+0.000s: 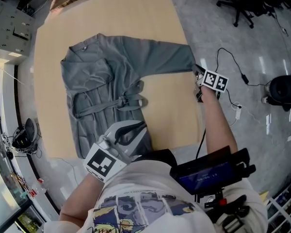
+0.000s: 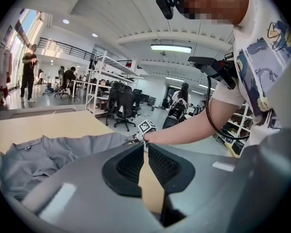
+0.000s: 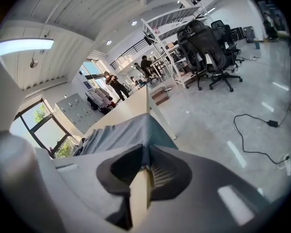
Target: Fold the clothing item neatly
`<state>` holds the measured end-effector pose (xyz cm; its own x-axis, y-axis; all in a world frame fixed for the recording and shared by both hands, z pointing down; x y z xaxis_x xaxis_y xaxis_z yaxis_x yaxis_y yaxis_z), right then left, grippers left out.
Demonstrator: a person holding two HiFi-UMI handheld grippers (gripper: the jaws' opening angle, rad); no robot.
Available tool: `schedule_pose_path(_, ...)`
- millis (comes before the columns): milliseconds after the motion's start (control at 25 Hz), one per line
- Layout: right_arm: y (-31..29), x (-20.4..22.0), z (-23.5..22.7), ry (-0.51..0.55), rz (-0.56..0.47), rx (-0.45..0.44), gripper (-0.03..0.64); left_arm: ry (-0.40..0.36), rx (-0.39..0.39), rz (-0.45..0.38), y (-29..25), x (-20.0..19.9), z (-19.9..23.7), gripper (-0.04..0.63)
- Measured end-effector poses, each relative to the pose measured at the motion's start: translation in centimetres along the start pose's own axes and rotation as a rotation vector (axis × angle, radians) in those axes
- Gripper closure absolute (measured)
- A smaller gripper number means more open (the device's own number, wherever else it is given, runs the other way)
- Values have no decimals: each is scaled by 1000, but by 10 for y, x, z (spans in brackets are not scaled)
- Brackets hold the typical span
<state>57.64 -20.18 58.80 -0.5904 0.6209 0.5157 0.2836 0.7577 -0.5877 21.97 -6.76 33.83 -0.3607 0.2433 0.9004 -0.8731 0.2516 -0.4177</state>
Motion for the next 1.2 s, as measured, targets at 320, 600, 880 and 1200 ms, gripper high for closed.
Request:
schedule_pose_path(320, 7, -11, 11, 73, -22, 50, 581, 12, -30, -25, 13, 3, 3, 558)
schedule_pose_path(600, 6, -22, 37, 136, -55, 49, 581, 11, -69, -41, 35, 12, 11, 558)
schedule_pose_path(880, 3, -24, 73, 203, -61, 44, 582, 20, -102, -60, 63, 22, 16, 558)
schedule_pose_path(1200, -11, -15, 122, 266, -54, 12, 583, 32, -148, -85, 100, 37, 19, 558)
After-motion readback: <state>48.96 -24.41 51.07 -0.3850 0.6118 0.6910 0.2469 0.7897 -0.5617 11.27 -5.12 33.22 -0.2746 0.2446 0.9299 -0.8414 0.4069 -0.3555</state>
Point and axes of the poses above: the fingertips, and each gripper's own axes: y backward along the fingers, z to its left, x out of its underside, the point moved 6 cm from there along y, backward along the fingers, and after that the axes turned 8 degrees about -y, right-handed, at the moved point
